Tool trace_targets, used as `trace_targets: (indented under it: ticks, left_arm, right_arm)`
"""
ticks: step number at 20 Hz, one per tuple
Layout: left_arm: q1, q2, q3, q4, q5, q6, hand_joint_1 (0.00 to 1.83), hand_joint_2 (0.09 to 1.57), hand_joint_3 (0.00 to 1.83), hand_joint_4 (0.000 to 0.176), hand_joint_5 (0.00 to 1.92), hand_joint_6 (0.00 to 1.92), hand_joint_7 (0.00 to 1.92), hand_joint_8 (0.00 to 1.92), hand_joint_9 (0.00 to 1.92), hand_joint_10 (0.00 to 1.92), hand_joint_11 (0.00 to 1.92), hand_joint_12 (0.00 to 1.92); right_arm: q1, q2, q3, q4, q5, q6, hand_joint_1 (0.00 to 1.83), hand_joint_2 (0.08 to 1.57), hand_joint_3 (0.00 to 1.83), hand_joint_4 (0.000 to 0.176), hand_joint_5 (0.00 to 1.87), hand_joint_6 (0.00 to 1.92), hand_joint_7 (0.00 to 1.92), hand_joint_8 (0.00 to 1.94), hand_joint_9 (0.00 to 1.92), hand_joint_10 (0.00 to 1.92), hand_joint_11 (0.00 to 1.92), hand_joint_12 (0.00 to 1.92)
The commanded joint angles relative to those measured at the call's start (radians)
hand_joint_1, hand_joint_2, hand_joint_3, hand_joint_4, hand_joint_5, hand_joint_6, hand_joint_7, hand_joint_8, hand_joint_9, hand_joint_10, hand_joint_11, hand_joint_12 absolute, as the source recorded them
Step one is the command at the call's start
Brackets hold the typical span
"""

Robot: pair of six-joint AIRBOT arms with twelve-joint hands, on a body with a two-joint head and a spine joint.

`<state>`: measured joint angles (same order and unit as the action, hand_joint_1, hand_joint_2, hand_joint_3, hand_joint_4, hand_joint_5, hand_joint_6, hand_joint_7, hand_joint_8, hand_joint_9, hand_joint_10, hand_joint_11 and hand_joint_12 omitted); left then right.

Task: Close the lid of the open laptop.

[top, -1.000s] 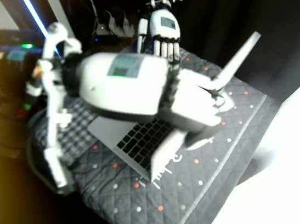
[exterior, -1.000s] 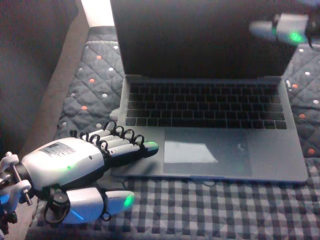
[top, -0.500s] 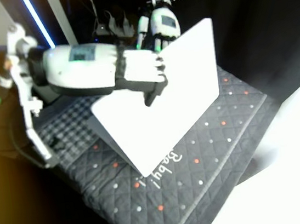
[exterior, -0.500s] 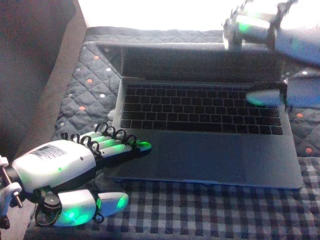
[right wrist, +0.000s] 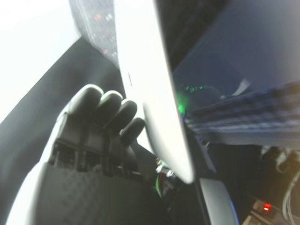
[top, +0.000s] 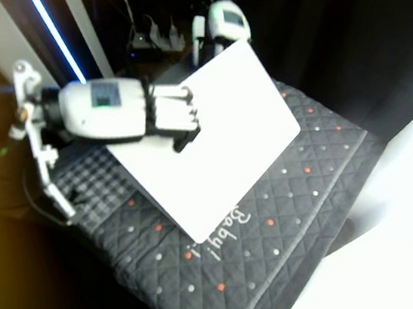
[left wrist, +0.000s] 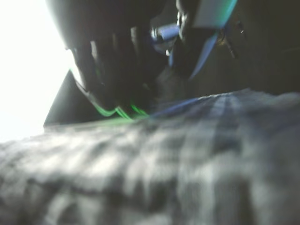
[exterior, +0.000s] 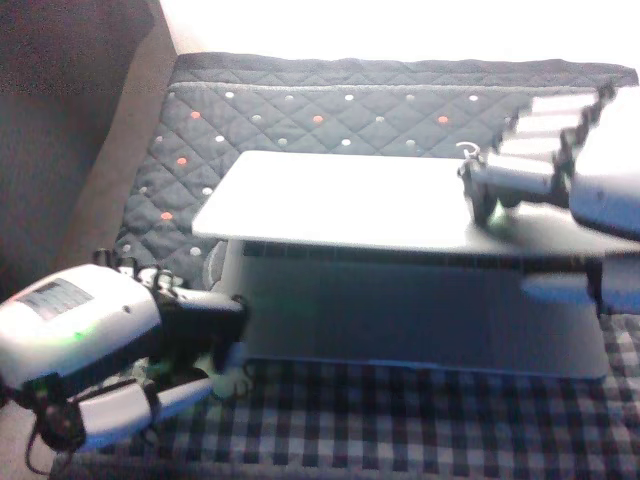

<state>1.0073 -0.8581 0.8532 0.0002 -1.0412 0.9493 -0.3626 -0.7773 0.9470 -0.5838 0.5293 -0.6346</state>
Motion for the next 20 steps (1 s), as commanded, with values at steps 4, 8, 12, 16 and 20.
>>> trace_targets:
  ticks: [4,8,12,16,20]
  left_arm:
    - [0.038,0.066,-0.029,-0.058,-0.332,0.012,0.75,1.45,0.03,0.000,0.46,1.85,0.89,1.88,0.99,1.92,0.90,1.92]
    - [0.041,0.078,-0.021,-0.117,-0.396,0.043,0.93,1.33,0.32,0.032,0.43,1.90,0.43,1.90,0.51,1.88,0.59,1.92]
    - [0.010,0.074,-0.008,-0.138,-0.428,0.072,0.94,1.48,0.00,0.016,0.45,1.81,0.35,1.91,0.16,1.65,0.01,1.90]
    - [-0.011,0.063,0.005,-0.140,-0.424,0.072,0.93,1.49,0.00,0.025,0.42,1.82,0.35,1.92,0.19,1.65,0.03,1.89]
    - [-0.018,0.062,0.010,-0.139,-0.416,0.072,0.92,1.49,0.00,0.027,0.40,1.84,0.36,1.92,0.18,1.67,0.03,1.88]
  right_arm:
    - [-0.039,-0.005,0.001,0.040,0.085,-0.002,0.46,1.36,0.00,0.000,0.00,1.65,0.12,1.39,0.07,1.68,0.12,1.92]
    - [-0.128,-0.023,0.003,0.070,0.084,0.000,0.45,1.40,0.00,0.000,0.02,1.49,0.15,1.17,0.10,1.52,0.05,1.92]
    - [-0.199,-0.044,0.008,0.068,0.084,0.043,0.33,1.43,0.00,0.000,0.04,1.37,0.30,0.94,0.24,1.26,0.13,1.81]
    - [-0.209,-0.065,0.022,-0.002,0.072,0.128,0.36,1.45,0.00,0.000,0.03,1.23,0.17,1.02,0.12,1.38,0.11,1.87]
    - [-0.209,-0.067,0.029,-0.032,0.113,0.175,0.35,1.43,0.00,0.000,0.00,0.90,0.13,0.93,0.04,1.17,0.03,1.62]
